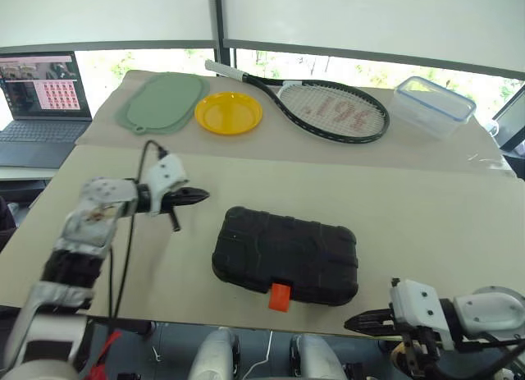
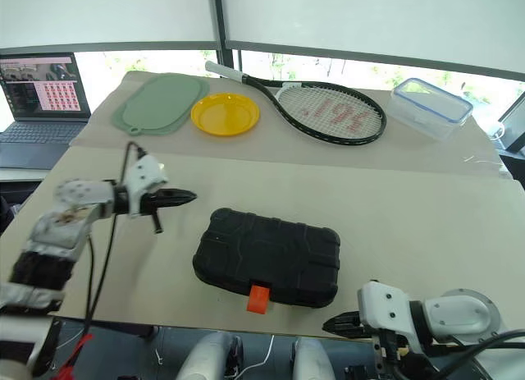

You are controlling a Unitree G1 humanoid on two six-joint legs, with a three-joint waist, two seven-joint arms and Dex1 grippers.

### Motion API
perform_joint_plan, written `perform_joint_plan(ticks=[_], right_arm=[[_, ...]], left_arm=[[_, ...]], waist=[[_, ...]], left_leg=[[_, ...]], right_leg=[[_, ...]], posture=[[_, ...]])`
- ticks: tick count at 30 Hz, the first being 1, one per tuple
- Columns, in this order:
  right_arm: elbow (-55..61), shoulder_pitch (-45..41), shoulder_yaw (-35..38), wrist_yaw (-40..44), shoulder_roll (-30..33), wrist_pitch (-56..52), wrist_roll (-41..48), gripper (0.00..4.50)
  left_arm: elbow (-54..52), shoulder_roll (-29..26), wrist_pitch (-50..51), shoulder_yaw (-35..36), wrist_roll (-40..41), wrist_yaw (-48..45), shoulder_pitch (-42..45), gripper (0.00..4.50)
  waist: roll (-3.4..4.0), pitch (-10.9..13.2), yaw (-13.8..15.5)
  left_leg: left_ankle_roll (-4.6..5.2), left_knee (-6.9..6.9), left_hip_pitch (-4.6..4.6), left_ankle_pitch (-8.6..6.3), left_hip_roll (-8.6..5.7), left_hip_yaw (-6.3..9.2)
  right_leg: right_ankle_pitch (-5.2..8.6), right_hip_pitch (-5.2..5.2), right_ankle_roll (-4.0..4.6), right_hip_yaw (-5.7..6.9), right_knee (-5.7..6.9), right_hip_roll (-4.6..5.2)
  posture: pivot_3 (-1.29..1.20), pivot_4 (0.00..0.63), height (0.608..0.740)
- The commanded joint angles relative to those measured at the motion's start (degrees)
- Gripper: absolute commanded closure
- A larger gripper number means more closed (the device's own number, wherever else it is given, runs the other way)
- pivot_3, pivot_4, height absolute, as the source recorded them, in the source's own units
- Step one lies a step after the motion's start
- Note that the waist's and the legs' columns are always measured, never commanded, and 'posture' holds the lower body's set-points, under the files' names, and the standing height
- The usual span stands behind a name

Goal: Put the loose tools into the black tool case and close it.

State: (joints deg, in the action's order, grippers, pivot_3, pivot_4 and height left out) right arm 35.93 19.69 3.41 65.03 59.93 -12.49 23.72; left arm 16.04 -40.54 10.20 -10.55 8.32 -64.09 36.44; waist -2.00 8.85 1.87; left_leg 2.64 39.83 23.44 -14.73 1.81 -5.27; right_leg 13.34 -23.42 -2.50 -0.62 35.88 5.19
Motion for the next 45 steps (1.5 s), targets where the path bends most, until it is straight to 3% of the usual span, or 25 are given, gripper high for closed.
perform_joint_plan(ticks=[1, 10, 16, 21, 27, 33, 38, 45], right_arm=[[0.3, -4.4, -3.0, -3.4, -2.8, -1.9, -2.0, 4.50], [-9.0, -15.7, -4.9, -13.6, -9.8, -3.7, -11.6, 4.50], [-9.3, -15.5, -4.1, -15.1, -10.9, -4.2, -12.3, 4.50], [-9.2, -13.4, -1.8, -15.6, -11.2, -3.1, -11.8, 4.50], [-13.1, -17.3, -2.3, -19.1, -15.1, -3.4, -13.5, 4.50], [-5.0, -11.1, 3.9, -10.4, -12.3, -9.3, -0.5, 4.50], [0.7, -6.9, 7.7, -8.5, -11.1, -13.6, 7.1, 4.50], [1.3, -9.0, 4.1, -13.8, -14.1, -14.0, 4.8, 4.50]], left_arm=[[2.5, 2.6, -4.2, -3.0, -2.5, -2.3, 2.7, 4.49], [-7.0, -1.1, -1.0, -4.4, 0.4, -13.2, -2.0, 4.49], [-7.9, -1.7, 1.8, 0.0, 1.7, -10.8, -0.9, 4.49], [-9.8, -0.3, 11.0, 2.9, 6.8, -10.0, 5.5, 4.49], [-17.1, 5.4, 15.3, -3.4, 8.6, -12.4, 9.6, 4.49], [-15.2, 12.9, 16.7, -9.8, 6.5, -10.9, 9.9, 4.49], [-12.7, 11.0, 9.1, -16.4, -0.4, -12.3, 7.0, 4.49], [-10.8, 8.2, 3.0, -18.7, -4.6, -13.6, 4.9, 4.49]], waist=[[-0.02, 0.0, -0.4], [-0.12, 0.1, -1.5], [-0.12, 0.1, -1.1], [-0.12, 0.1, -1.0], [-0.04, 0.0, -1.2], [-0.02, 0.0, -1.1], [-0.01, 0.0, -1.4], [-0.01, -0.1, -1.3]], left_leg=[[0.00, 0.00, 0.01, 0.00, 0.01, 0.02], [-0.02, 0.02, 0.06, 0.01, 0.07, 0.02], [-0.01, 0.06, 0.16, 0.02, 0.05, 0.05], [-0.01, 0.21, 0.41, 0.03, 0.04, 0.12], [-0.01, 0.25, 0.41, 0.03, -0.08, 0.07], [-0.03, 0.19, 0.49, 0.04, -0.06, 0.07], [-0.01, 0.22, 0.53, 0.03, -0.06, 0.13], [-0.02, 0.17, 0.12, 0.03, 0.00, 0.17]], right_leg=[[0.00, 0.00, 0.00, 0.01, 0.00, -0.02], [0.02, -0.16, -0.01, -0.06, 0.16, 0.00], [0.05, -0.20, -0.06, -0.03, 0.20, 0.02], [0.04, -0.39, -0.07, 0.02, 0.29, 0.00], [0.00, -0.40, -0.15, -0.10, 0.28, -0.01], [0.01, -0.57, -0.11, -0.16, 0.33, -0.10], [0.00, -0.55, -0.12, -0.17, 0.29, -0.10], [0.00, -0.14, -0.07, -0.16, 0.21, -0.11]], posture=[[0.00, 0.150, 0.738], [0.00, 0.150, 0.738], [0.00, 0.150, 0.738], [0.00, 0.150, 0.738], [0.00, 0.150, 0.738], [0.00, 0.150, 0.738], [0.00, 0.150, 0.738], [0.00, 0.150, 0.738]])
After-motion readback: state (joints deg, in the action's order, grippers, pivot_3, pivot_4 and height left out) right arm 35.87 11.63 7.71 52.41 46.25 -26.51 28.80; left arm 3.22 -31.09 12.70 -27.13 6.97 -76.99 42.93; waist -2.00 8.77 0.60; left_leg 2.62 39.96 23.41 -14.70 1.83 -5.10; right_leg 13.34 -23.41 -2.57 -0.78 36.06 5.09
